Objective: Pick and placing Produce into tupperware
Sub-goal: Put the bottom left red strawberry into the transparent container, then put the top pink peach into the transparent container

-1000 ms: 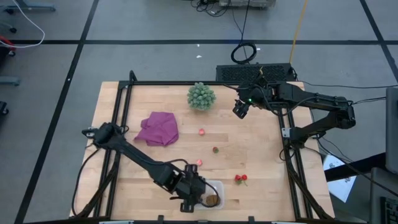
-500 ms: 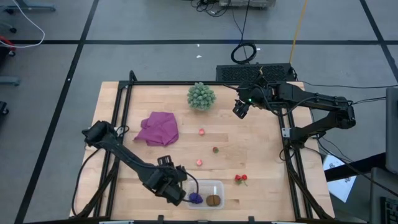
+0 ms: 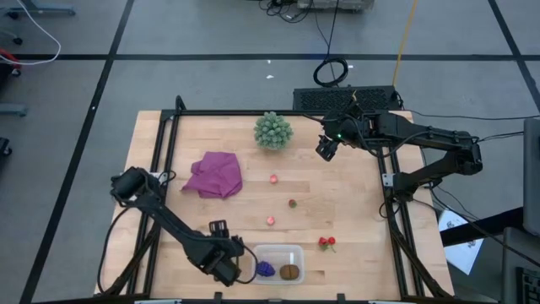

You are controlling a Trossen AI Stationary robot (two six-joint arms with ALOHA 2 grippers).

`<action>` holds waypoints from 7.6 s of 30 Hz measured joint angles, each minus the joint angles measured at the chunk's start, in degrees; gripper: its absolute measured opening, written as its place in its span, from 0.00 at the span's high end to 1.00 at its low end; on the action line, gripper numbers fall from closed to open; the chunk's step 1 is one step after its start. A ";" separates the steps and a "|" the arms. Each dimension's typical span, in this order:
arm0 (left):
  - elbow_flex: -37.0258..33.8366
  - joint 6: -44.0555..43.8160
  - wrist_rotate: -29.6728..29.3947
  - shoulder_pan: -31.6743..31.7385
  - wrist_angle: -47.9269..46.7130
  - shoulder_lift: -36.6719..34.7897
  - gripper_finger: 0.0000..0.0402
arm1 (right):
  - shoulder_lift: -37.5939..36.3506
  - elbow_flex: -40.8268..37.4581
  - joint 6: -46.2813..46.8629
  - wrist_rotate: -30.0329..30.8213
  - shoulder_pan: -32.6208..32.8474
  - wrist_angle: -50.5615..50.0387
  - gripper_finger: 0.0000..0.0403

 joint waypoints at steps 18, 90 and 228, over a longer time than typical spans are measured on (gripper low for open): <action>-6.38 8.20 -2.90 -1.45 2.70 -0.22 0.32 | 0.02 0.00 3.02 -0.02 0.00 0.06 0.28; -7.81 10.54 -1.68 1.28 9.67 -13.79 0.66 | 0.04 0.01 2.58 -0.02 -1.41 0.46 0.28; 53.65 28.46 -5.67 15.12 -31.49 21.07 0.55 | 0.02 0.00 -6.01 -1.84 -19.50 -3.28 0.28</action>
